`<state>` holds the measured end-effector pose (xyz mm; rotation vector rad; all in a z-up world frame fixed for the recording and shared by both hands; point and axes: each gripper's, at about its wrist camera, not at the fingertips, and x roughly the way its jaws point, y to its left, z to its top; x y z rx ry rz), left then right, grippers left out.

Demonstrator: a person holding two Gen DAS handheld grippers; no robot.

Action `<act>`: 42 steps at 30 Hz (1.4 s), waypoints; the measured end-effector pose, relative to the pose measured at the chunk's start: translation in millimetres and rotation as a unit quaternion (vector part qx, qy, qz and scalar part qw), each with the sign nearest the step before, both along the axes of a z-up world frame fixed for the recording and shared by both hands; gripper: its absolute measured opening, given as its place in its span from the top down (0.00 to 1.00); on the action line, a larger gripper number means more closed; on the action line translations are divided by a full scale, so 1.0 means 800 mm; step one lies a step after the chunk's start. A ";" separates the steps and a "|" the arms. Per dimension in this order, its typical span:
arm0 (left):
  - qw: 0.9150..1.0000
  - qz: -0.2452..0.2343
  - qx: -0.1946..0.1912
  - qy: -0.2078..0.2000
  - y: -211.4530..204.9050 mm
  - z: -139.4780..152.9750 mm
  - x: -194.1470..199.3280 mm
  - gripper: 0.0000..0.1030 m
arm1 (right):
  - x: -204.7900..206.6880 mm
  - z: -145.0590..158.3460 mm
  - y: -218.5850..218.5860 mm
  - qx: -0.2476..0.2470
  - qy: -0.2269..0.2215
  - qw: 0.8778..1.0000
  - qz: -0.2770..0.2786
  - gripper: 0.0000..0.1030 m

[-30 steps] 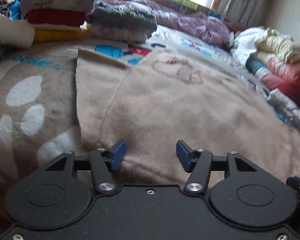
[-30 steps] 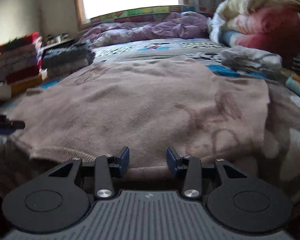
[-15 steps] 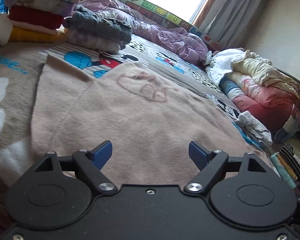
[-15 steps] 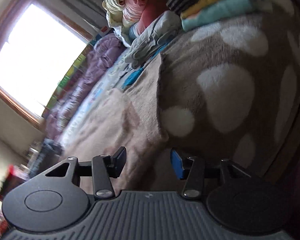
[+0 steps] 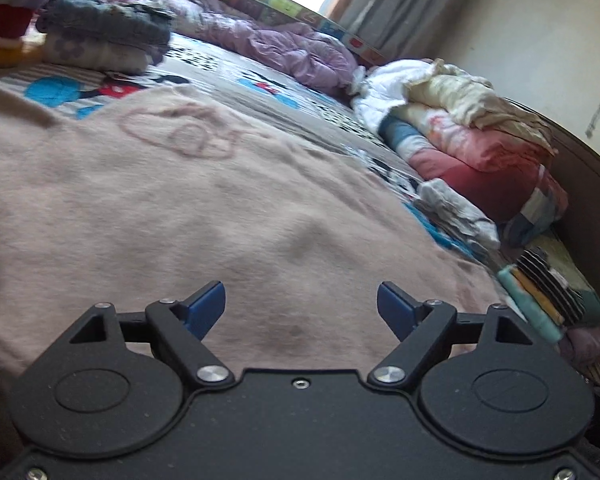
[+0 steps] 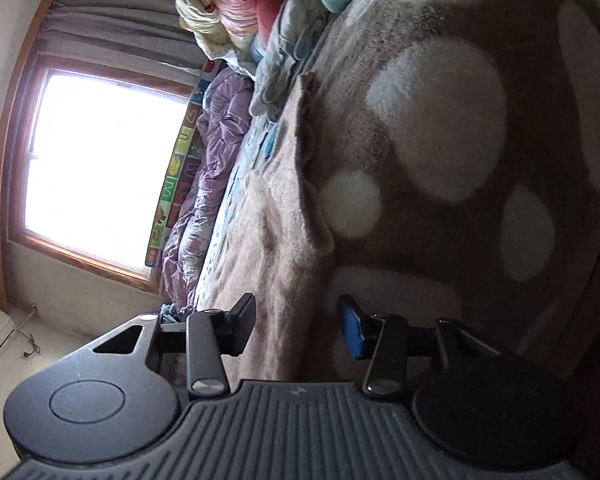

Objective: Fold clothes

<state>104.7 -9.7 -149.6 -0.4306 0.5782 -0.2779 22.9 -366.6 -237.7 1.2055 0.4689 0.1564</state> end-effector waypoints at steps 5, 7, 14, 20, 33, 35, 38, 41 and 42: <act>0.998 -0.058 0.028 0.011 -0.045 0.007 0.019 0.20 | 0.006 0.013 -0.005 -0.039 -0.028 0.999 -0.003 0.65; 0.996 -0.080 0.042 0.017 -0.066 0.008 0.032 0.20 | 0.015 0.010 -0.010 -0.030 -0.030 0.999 0.001 0.65; 0.985 -0.116 0.120 0.028 -0.150 0.034 0.116 0.23 | 0.031 0.021 0.003 -0.099 -0.032 0.995 0.010 0.65; 0.972 -0.137 0.189 0.035 -0.225 0.062 0.198 0.29 | 0.039 0.031 0.015 -0.151 -0.028 0.988 0.009 0.65; 0.936 -0.140 0.296 0.131 -0.336 0.064 0.359 0.48 | 0.042 0.038 0.027 -0.168 -0.025 0.985 0.013 0.65; 0.927 -0.140 0.316 0.145 -0.348 0.057 0.373 0.52 | 0.041 0.039 0.029 -0.167 -0.025 0.985 0.014 0.65; 0.912 -0.141 0.350 0.162 -0.366 0.044 0.389 0.56 | 0.040 0.038 0.030 -0.166 -0.025 0.986 0.014 0.65; 0.901 -0.137 0.373 0.175 -0.383 0.032 0.397 0.62 | 0.041 0.039 0.034 -0.174 -0.026 0.984 0.017 0.65; 0.897 -0.135 0.381 0.179 -0.387 0.028 0.398 0.62 | 0.042 0.040 0.035 -0.179 -0.025 0.983 0.017 0.67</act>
